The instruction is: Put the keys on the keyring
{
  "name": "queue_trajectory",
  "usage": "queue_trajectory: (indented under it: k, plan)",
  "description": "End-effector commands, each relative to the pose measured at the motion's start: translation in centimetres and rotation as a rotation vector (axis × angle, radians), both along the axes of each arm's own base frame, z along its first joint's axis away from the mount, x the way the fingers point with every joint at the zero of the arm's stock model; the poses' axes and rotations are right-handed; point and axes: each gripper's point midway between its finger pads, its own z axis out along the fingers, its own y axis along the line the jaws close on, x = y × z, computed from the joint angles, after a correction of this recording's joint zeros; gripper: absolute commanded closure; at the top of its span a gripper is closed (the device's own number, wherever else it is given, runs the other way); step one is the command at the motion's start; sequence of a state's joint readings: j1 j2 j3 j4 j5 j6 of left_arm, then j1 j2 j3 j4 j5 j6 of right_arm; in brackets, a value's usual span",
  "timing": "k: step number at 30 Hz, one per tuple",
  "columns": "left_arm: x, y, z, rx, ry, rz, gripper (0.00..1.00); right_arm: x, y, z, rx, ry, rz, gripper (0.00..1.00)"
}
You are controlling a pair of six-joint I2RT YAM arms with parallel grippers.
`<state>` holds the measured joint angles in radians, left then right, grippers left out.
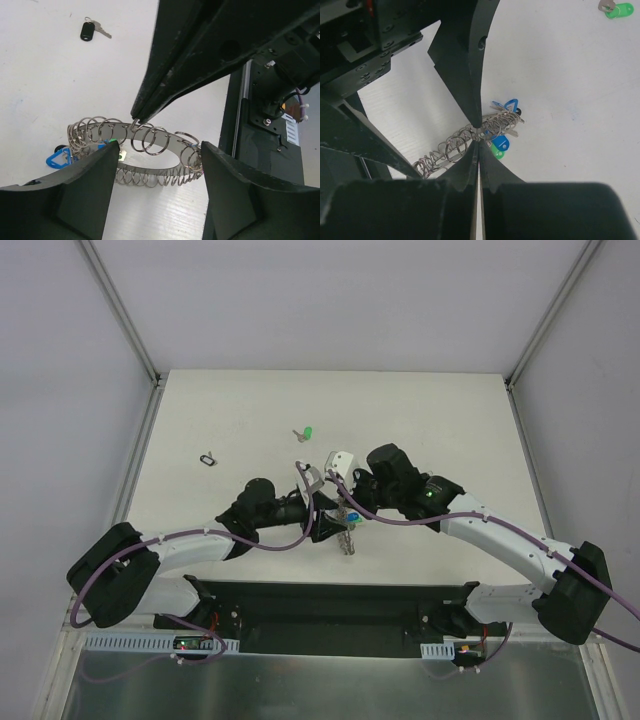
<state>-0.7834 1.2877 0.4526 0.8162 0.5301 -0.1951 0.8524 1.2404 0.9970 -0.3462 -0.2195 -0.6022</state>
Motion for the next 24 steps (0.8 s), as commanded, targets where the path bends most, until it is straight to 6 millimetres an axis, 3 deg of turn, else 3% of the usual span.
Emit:
queue_trajectory:
  k: [1,4,17,21,24]
  plan:
    - [-0.9,-0.8,3.8,-0.101,-0.072,-0.092,0.41,1.0,0.3,1.9,0.062,-0.049,-0.034,0.99]
    - [-1.7,-0.8,3.9,-0.105,-0.061,-0.131,0.46,1.2,0.3,1.9,0.061,-0.046,-0.046,0.99]
    - [-7.0,-2.6,5.7,-0.136,-0.155,-0.363,0.46,1.7,0.5,1.5,0.053,-0.037,-0.061,0.99]
    - [-7.0,-2.7,5.2,-0.122,-0.128,-0.349,0.45,1.6,0.4,1.5,0.055,-0.034,-0.059,0.99]
    - [-5.9,-1.8,5.1,-0.110,-0.156,-0.248,0.43,1.3,0.4,1.6,0.058,-0.038,-0.047,0.99]
